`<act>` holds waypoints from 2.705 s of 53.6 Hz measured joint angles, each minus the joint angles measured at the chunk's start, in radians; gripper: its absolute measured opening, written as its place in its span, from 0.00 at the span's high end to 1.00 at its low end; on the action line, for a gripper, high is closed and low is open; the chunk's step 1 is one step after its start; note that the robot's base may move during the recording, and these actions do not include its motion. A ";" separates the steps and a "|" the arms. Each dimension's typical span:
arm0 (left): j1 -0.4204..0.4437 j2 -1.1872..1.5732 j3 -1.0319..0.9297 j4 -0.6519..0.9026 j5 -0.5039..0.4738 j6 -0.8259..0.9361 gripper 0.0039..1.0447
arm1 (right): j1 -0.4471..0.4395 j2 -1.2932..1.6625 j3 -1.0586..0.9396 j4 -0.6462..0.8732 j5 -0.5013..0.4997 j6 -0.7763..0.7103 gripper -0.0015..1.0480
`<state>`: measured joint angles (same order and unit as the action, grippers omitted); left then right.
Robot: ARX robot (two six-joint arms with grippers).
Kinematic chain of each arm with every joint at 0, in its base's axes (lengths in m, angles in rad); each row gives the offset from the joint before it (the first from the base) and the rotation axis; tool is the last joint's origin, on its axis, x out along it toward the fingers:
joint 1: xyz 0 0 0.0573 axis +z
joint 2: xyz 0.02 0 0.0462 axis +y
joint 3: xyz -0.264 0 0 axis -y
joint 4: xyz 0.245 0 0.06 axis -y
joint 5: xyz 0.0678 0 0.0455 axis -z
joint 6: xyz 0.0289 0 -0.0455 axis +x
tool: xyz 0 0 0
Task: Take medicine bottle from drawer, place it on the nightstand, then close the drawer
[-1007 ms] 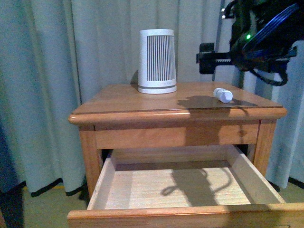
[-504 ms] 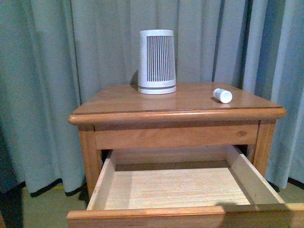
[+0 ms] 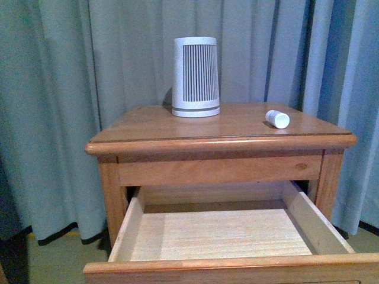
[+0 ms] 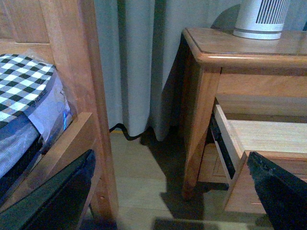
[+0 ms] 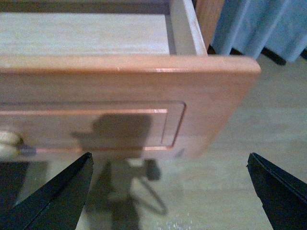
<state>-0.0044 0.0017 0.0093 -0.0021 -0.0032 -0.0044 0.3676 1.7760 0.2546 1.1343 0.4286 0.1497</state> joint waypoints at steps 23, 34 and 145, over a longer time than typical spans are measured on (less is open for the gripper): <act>0.000 0.000 0.000 0.000 0.000 0.000 0.06 | -0.140 0.330 0.456 -0.117 -0.084 -0.072 0.07; 0.000 0.000 0.000 0.000 0.000 0.000 0.06 | -0.180 0.423 0.686 -0.216 -0.094 -0.119 0.07; 0.000 0.000 0.000 0.000 0.000 0.000 0.06 | -0.335 -1.751 -0.241 -1.080 -0.101 -0.239 0.07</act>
<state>-0.0044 0.0017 0.0093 -0.0021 -0.0029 -0.0044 0.0326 0.0254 0.0139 0.0540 0.3279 -0.0895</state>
